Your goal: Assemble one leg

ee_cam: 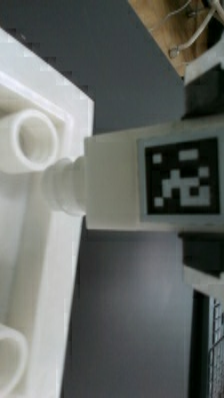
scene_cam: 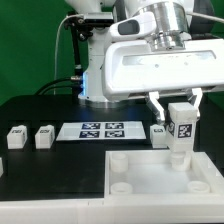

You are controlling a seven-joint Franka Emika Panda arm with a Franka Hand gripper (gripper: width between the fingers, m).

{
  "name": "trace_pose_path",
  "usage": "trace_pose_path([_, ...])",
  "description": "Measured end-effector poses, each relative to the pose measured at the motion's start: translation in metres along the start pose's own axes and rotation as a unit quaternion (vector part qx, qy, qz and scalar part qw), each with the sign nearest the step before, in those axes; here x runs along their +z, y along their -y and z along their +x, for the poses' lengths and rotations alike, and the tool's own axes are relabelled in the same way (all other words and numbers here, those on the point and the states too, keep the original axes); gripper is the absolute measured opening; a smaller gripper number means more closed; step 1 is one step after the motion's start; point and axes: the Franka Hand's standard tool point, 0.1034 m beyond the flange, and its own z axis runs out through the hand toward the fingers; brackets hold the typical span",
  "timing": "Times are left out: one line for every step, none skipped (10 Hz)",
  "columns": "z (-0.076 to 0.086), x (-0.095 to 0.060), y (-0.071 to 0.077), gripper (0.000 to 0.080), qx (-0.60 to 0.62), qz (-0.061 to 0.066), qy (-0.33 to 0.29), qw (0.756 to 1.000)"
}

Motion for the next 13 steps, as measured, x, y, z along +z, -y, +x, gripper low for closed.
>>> trace_pose_path([-0.003,0.009,0.005,0.029,0.001,0.002,0.002,1.0])
trace_pose_path([-0.007,0.013,0.009,0.0291,0.001,0.004,0.004,1.0])
trace_pose_path([-0.01,0.016,0.013,0.0291,0.004,0.006,0.007,1.0])
trace_pose_path([-0.011,0.021,0.019,0.0291,0.006,0.008,0.009,1.0])
trace_pose_path([-0.011,0.023,0.023,0.0291,0.006,0.009,0.01,1.0])
trace_pose_path([-0.012,0.026,0.024,0.0291,0.006,0.01,0.011,1.0])
trace_pose_path([-0.013,0.029,0.026,0.0291,0.005,0.011,0.011,1.0])
trace_pose_path([-0.012,0.03,0.028,0.0291,0.004,0.012,0.011,1.0])
trace_pose_path([-0.012,0.03,0.028,0.0291,0.004,0.012,0.01,1.0])
trace_pose_path([-0.013,0.031,0.027,0.0291,0.004,0.012,0.01,1.0])
trace_pose_path([-0.016,0.033,0.028,0.0291,0.004,0.012,0.011,1.0])
trace_pose_path([-0.017,0.034,0.026,0.0291,0.004,0.01,0.008,1.0])
trace_pose_path([-0.022,0.037,0.027,0.0291,0.005,0.011,0.015,1.0])
